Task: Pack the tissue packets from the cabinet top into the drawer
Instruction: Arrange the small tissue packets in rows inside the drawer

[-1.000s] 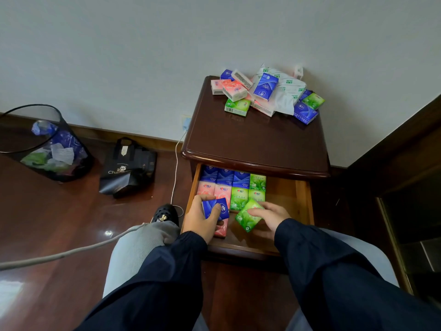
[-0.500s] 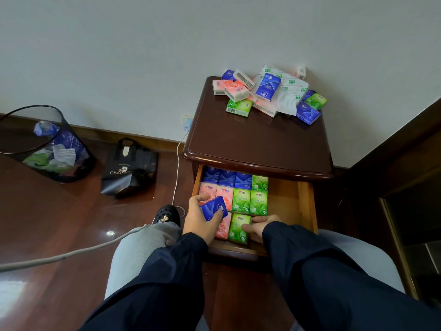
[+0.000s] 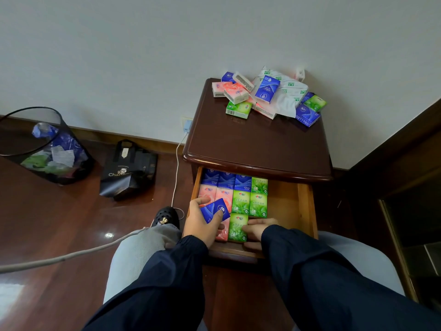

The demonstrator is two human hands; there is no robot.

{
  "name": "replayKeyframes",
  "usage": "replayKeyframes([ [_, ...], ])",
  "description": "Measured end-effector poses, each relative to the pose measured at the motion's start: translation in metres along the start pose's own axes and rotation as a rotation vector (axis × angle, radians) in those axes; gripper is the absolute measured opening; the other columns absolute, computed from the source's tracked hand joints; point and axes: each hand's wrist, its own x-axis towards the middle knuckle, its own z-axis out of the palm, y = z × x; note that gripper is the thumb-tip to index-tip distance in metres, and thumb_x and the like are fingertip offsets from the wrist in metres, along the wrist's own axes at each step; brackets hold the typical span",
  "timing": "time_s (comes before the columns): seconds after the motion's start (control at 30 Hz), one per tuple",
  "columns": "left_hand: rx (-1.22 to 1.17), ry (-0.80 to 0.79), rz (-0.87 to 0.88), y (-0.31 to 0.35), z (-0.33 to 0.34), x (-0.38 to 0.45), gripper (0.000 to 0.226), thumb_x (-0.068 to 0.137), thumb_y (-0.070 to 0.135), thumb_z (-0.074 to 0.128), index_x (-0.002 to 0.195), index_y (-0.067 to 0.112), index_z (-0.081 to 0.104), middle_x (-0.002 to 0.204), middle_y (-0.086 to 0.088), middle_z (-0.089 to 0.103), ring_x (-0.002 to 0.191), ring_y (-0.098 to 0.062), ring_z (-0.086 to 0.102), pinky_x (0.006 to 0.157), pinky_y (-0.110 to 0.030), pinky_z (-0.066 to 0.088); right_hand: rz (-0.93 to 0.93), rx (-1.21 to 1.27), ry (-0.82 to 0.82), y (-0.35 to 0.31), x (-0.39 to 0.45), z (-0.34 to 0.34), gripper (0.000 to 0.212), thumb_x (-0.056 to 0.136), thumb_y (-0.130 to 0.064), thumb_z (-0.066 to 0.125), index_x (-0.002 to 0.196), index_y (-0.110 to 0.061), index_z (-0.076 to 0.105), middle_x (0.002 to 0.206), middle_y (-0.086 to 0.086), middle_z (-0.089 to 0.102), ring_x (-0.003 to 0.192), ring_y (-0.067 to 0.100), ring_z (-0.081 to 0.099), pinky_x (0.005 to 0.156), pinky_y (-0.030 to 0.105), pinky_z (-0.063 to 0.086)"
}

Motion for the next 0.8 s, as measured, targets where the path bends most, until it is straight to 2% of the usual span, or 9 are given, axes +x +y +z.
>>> replayKeyframes([
  [0.1,0.018,0.005,0.008,0.002,0.0,-0.001,0.04,0.093,0.022,0.071,0.122,0.025,0.045,0.103,-0.007,0.072,0.073,-0.017,0.076,0.069,-0.043,0.064,-0.012,-0.165,0.019,-0.003,-0.002,-0.004,0.02,0.08,-0.015,0.084,0.092,-0.016,0.067,0.106,0.011,0.068,0.099,0.026,0.067,0.078,0.054,0.061],
  [0.2,0.014,-0.007,0.013,0.01,0.003,-0.002,0.03,0.098,0.023,0.064,0.123,0.016,0.048,0.097,-0.001,0.07,0.071,-0.004,0.072,0.058,-0.022,0.057,-0.1,-0.226,0.068,-0.009,-0.001,-0.011,0.023,0.083,-0.031,0.08,0.093,-0.019,0.063,0.1,0.009,0.069,0.083,0.023,0.069,0.073,0.049,0.063],
  [0.3,0.016,-0.103,-0.008,0.022,0.012,-0.005,0.02,0.106,0.028,0.047,0.122,0.016,0.052,0.101,-0.007,0.07,0.08,-0.016,0.068,0.066,-0.036,0.056,-0.183,0.003,-0.081,-0.018,-0.004,-0.017,0.036,0.081,-0.042,0.082,0.104,-0.019,0.067,0.104,0.007,0.072,0.083,0.026,0.074,0.067,0.045,0.064],
  [0.4,0.018,-0.172,0.032,0.031,0.025,-0.009,0.03,0.108,0.024,0.04,0.131,0.013,0.056,0.113,-0.011,0.067,0.096,-0.028,0.067,0.08,-0.043,0.057,-0.16,0.182,-0.236,-0.022,-0.01,-0.024,0.048,0.071,-0.036,0.091,0.111,-0.019,0.07,0.108,0.011,0.075,0.089,0.03,0.075,0.07,0.042,0.062],
  [0.47,0.014,-0.218,0.049,0.035,0.031,-0.009,0.03,0.108,0.023,0.042,0.132,0.016,0.059,0.117,-0.009,0.067,0.101,-0.026,0.069,0.081,-0.041,0.059,-0.14,0.202,-0.337,-0.021,-0.011,-0.029,0.058,0.067,-0.023,0.094,0.118,-0.015,0.066,0.107,0.013,0.077,0.092,0.03,0.076,0.073,0.042,0.062],
  [0.53,0.051,-0.278,0.073,0.034,0.034,-0.007,0.029,0.106,0.022,0.047,0.131,0.018,0.062,0.115,-0.005,0.069,0.095,-0.018,0.069,0.078,-0.035,0.06,-0.149,0.173,-0.384,-0.019,-0.011,-0.036,0.062,0.069,-0.016,0.093,0.123,-0.015,0.062,0.107,0.013,0.077,0.097,0.029,0.076,0.074,0.042,0.062],
  [0.6,0.157,-0.299,0.117,0.029,0.034,-0.004,0.027,0.103,0.021,0.054,0.128,0.021,0.064,0.109,-0.001,0.069,0.087,-0.013,0.067,0.075,-0.028,0.057,-0.175,0.173,-0.345,-0.018,-0.008,-0.046,0.057,0.072,-0.016,0.091,0.122,-0.015,0.063,0.106,0.012,0.077,0.096,0.029,0.076,0.075,0.042,0.062],
  [0.7,0.414,-0.291,0.179,0.021,0.03,0.001,0.03,0.093,0.017,0.068,0.122,0.024,0.063,0.104,0.0,0.064,0.08,-0.013,0.06,0.08,-0.031,0.054,-0.191,0.134,-0.217,-0.015,-0.002,-0.061,0.046,0.078,-0.019,0.087,0.119,-0.015,0.067,0.102,0.011,0.078,0.091,0.027,0.077,0.076,0.045,0.062],
  [0.8,0.864,-0.315,0.217,0.017,0.021,0.006,0.047,0.08,0.023,0.077,0.122,0.03,0.058,0.115,0.004,0.057,0.105,-0.018,0.058,0.093,-0.032,0.05,-0.185,-0.013,-0.133,-0.008,0.005,-0.069,0.037,0.08,-0.017,0.086,0.113,-0.014,0.07,0.097,0.008,0.077,0.083,0.021,0.075,0.07,0.045,0.064],
])
